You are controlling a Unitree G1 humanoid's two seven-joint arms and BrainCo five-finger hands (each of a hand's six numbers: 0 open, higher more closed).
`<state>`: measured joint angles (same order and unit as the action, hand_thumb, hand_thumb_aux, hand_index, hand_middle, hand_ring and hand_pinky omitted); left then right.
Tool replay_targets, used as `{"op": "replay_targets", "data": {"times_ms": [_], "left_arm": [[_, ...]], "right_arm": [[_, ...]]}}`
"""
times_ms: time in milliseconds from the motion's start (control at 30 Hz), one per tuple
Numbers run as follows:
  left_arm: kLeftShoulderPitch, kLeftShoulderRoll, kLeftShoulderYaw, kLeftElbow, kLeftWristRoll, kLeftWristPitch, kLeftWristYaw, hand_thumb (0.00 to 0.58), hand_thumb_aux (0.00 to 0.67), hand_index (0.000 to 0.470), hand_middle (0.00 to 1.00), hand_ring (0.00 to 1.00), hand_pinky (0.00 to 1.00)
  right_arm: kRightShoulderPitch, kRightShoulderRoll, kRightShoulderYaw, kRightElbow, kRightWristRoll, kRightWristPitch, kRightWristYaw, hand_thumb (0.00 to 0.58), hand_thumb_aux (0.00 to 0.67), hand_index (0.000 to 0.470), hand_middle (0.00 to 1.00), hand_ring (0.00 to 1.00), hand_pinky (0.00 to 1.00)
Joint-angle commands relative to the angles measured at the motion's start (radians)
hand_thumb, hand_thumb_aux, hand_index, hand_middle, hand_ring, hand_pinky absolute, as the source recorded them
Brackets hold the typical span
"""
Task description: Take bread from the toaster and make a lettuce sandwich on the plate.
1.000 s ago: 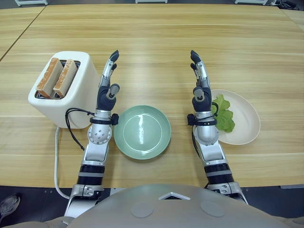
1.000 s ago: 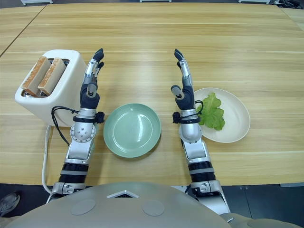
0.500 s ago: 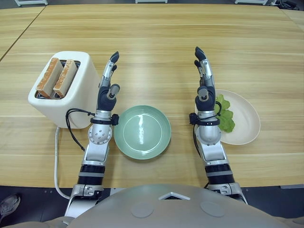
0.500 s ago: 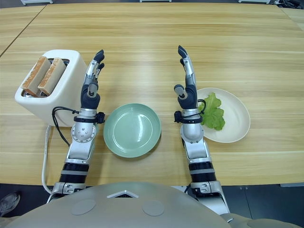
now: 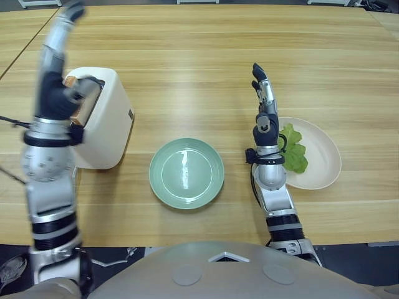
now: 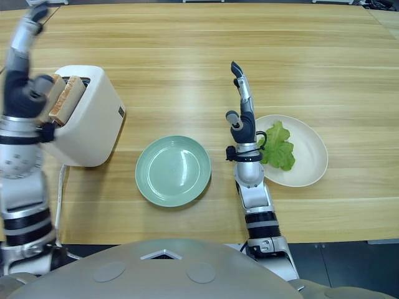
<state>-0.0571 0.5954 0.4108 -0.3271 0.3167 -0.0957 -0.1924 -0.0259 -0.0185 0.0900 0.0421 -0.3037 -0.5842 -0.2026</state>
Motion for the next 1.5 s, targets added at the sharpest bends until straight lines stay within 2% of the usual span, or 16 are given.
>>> {"op": "replay_targets", "data": {"times_ms": [33,267,300,333,433,500,733,833,933,1000,1100,1233,1367,1400,1433,1500], "left_arm": [[0.069,0.133,-0.017,0.149,0.116,0.085,-0.071,0.0,0.0,0.0,0.0,0.0,0.0],[0.09,0.273,-0.063,0.293,0.264,0.19,-0.087,0.005,0.003,0.002,0.0,0.0,0.0],[0.088,0.281,-0.068,0.297,0.268,0.196,-0.088,0.164,0.102,0.072,0.0,0.0,0.0],[0.085,0.285,-0.072,0.296,0.266,0.202,-0.09,0.198,0.126,0.088,0.0,0.0,0.0],[0.084,0.295,-0.098,0.286,0.262,0.211,-0.109,0.227,0.147,0.103,0.0,0.0,0.0],[0.087,0.298,-0.11,0.276,0.262,0.215,-0.114,0.301,0.205,0.144,0.0,0.0,0.0],[0.063,0.331,-0.117,0.201,0.246,0.232,-0.162,0.183,0.116,0.081,0.0,0.0,0.0],[0.057,0.349,-0.126,0.181,0.253,0.24,-0.192,0.201,0.129,0.09,0.0,0.0,0.0],[0.065,0.367,-0.14,0.174,0.262,0.254,-0.223,0.291,0.197,0.138,0.0,0.0,0.0],[0.076,0.372,-0.141,0.171,0.262,0.261,-0.235,0.445,0.347,0.243,0.0,0.0,0.0],[0.085,0.374,-0.138,0.171,0.26,0.269,-0.242,0.535,0.483,0.339,0.0,0.0,0.0],[0.09,0.375,-0.136,0.174,0.255,0.273,-0.245,0.549,0.515,0.361,0.0,0.0,0.0],[0.091,0.37,-0.162,0.175,0.251,0.267,-0.257,0.545,0.504,0.354,0.0,0.0,0.0],[0.089,0.368,-0.171,0.175,0.252,0.266,-0.26,0.565,0.562,0.394,0.0,0.0,0.0],[0.085,0.367,-0.179,0.177,0.253,0.264,-0.261,0.58,0.67,0.47,0.0,0.0,0.0],[0.069,0.365,-0.191,0.179,0.256,0.257,-0.251,0.58,0.67,0.47,0.0,0.0,0.0]], "right_arm": [[-0.015,0.012,0.009,0.017,-0.005,0.0,-0.008,0.0,0.0,0.0,0.0,0.0,0.0],[-0.013,0.006,0.015,0.015,-0.005,0.005,-0.006,0.0,0.0,0.0,0.0,0.0,0.0],[-0.013,0.006,0.016,0.015,-0.005,0.005,-0.006,0.0,0.0,0.0,0.0,0.0,0.0],[-0.013,0.005,0.017,0.015,-0.004,0.005,-0.006,0.0,0.0,0.0,0.0,0.0,0.0],[-0.013,0.002,0.017,0.017,-0.001,0.008,-0.002,0.0,0.0,0.0,0.0,0.0,0.0],[-0.013,0.002,0.019,0.018,0.0,0.009,0.0,0.0,0.0,0.0,0.0,0.0,0.0],[-0.011,0.002,0.019,0.02,-0.004,0.012,0.001,0.0,0.0,0.0,0.0,0.0,0.0],[-0.008,0.004,0.02,0.018,-0.006,0.013,-0.001,0.0,0.0,0.0,0.0,0.0,0.0],[-0.007,0.006,0.02,0.017,-0.006,0.013,-0.003,0.0,0.0,0.0,0.0,0.0,0.0],[-0.007,0.007,0.021,0.019,-0.006,0.013,-0.004,0.0,0.0,0.0,0.0,0.0,0.0],[-0.004,0.007,0.021,0.017,-0.006,0.014,-0.004,0.0,0.0,0.0,0.0,0.0,0.0],[0.0,0.005,0.018,0.013,-0.005,0.015,-0.004,0.0,0.0,0.0,0.0,0.0,0.0],[0.004,0.003,0.016,0.01,-0.005,0.014,-0.003,0.0,0.0,0.0,0.0,0.0,0.0],[0.005,0.003,0.016,0.009,-0.005,0.013,-0.003,0.0,0.0,0.0,0.0,0.0,0.0],[0.006,0.002,0.015,0.008,-0.004,0.013,-0.003,0.0,0.0,0.0,0.0,0.0,0.0],[0.007,0.002,0.013,0.007,-0.004,0.013,-0.004,0.0,0.0,0.0,0.0,0.0,0.0]]}}
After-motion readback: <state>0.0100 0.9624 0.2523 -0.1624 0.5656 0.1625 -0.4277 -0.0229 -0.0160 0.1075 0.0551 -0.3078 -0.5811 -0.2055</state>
